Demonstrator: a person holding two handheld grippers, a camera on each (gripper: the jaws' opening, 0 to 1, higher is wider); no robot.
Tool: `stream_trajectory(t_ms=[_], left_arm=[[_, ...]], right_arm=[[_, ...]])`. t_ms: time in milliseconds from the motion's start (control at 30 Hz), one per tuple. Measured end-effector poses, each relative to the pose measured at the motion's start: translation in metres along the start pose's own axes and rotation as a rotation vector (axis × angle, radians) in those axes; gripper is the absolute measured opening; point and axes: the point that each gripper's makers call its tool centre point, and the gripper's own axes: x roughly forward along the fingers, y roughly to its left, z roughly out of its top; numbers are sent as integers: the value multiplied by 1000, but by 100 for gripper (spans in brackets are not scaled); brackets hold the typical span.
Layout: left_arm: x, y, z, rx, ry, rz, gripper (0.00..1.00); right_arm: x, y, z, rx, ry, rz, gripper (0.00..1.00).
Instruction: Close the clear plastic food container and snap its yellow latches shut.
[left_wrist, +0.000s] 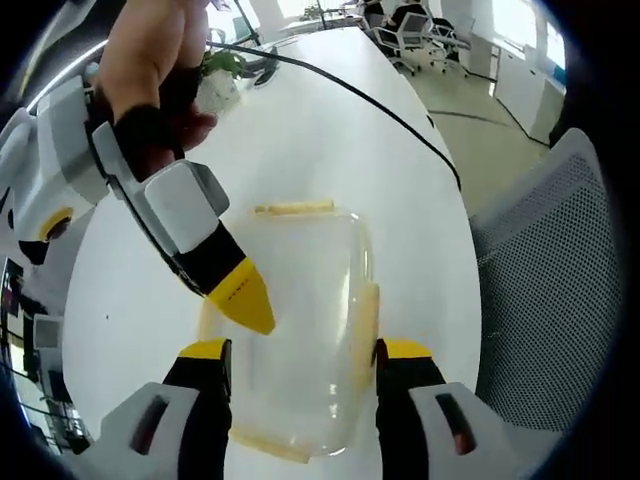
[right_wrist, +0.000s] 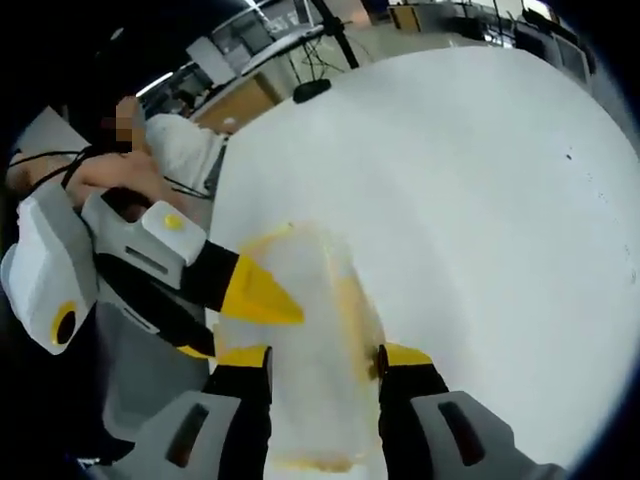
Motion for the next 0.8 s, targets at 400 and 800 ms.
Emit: stream_trajectory(t_ms=[400,800], left_arm=[[2,0,-1,1,-8,30,57],[-4,2,0,18,-5,39,55]], right_arm=[[1,1,0,-11,33,5,40],[1,4,-3,-3,64,11,38]])
